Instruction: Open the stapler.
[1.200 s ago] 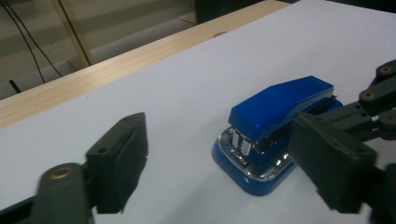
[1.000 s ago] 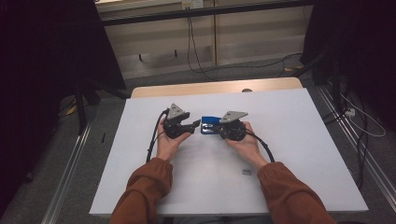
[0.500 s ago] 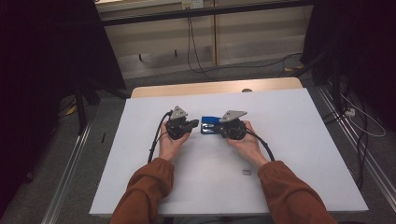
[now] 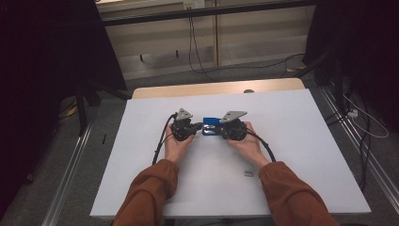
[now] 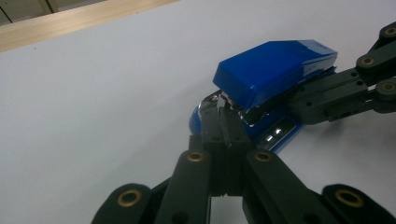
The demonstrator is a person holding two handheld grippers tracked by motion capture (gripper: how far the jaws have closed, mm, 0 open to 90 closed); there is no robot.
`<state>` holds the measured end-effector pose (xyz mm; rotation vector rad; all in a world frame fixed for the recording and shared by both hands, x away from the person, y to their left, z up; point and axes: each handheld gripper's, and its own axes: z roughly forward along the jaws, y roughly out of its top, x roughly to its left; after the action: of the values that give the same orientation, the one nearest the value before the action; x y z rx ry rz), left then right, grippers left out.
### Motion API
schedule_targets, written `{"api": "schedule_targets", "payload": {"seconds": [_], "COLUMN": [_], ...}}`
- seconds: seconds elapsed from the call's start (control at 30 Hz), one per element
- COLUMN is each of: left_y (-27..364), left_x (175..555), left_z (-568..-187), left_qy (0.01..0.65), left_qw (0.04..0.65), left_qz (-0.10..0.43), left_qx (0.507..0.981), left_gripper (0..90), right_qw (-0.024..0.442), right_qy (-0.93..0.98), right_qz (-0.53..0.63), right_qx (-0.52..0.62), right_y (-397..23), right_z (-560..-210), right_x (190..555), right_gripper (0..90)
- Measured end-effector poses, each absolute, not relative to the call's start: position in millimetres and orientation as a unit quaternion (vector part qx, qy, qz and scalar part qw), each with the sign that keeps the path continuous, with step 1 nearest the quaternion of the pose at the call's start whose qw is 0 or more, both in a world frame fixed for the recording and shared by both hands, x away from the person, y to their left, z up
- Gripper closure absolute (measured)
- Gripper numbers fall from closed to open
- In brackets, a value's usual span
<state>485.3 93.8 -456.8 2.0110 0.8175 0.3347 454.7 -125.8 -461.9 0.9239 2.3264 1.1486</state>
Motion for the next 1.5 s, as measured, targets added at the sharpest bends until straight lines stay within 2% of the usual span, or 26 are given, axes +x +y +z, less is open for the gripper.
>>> {"api": "schedule_targets", "payload": {"seconds": [0.23, 0.33, 0.4, 1.5], "left_y": [92, 92, 91, 87], "left_x": [486, 485, 485, 482], "left_z": [-458, -456, -455, -443], "left_qy": [0.33, 0.352, 0.339, 0.333], "left_qw": [0.462, 0.474, 0.467, 0.496], "left_qz": [0.138, 0.127, 0.141, 0.154], "left_qx": [0.812, 0.797, 0.804, 0.787], "left_gripper": [90.0, 90.0, 90.0, 90.0], "right_qw": [0.195, 0.195, 0.194, 0.201], "right_qy": [0.831, 0.828, 0.827, 0.828], "right_qz": [0.406, 0.409, 0.411, 0.409], "right_qx": [0.327, 0.329, 0.331, 0.328], "right_y": [-125, -125, -126, -124], "right_z": [-461, -462, -463, -463], "right_x": [455, 455, 455, 455], "right_gripper": [90.0, 90.0, 90.0, 90.0]}}
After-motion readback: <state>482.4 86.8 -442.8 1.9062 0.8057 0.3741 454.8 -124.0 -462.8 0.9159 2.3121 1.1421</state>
